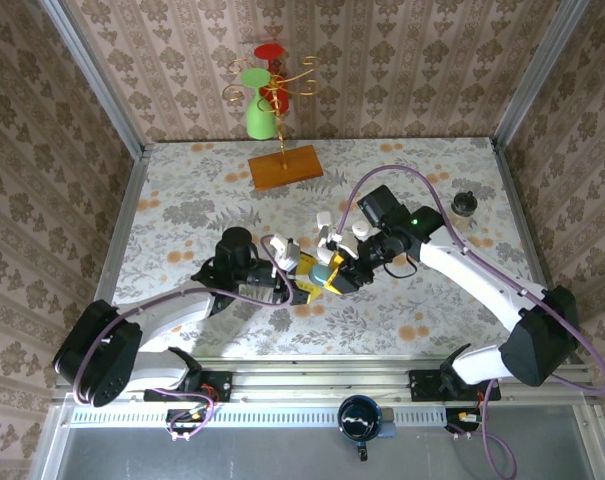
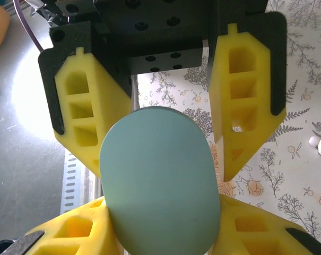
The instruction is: Insert wireless bluetooth earbuds into charging case
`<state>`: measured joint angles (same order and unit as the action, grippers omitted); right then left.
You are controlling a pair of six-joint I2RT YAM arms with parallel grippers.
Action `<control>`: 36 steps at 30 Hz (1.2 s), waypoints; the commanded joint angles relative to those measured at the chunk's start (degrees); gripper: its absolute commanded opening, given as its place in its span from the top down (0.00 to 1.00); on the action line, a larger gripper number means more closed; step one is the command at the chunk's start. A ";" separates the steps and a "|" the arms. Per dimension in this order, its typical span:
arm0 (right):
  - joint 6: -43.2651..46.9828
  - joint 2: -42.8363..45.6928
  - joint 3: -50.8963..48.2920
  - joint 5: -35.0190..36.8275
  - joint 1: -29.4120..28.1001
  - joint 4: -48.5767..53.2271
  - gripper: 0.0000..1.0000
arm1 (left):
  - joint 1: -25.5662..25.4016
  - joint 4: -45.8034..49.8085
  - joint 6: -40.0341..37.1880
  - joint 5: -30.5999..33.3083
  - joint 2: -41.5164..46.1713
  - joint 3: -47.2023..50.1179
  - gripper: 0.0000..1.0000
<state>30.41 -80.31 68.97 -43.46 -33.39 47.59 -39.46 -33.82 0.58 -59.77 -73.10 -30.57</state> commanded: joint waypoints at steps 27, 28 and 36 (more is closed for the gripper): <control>1.26 2.50 0.56 1.43 -0.69 1.25 0.82 | 0.71 1.08 1.56 -3.00 -1.35 -2.57 0.39; 1.23 2.57 0.49 1.45 -0.69 1.19 0.82 | 0.76 1.14 1.57 -3.01 -1.37 -2.56 0.39; 1.53 0.96 1.25 1.37 -0.80 1.98 0.83 | 0.77 0.18 2.43 -3.72 -1.34 -3.01 0.42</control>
<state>31.35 -79.09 69.08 -42.00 -33.91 48.45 -39.22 -32.97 3.03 -61.41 -74.22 -31.79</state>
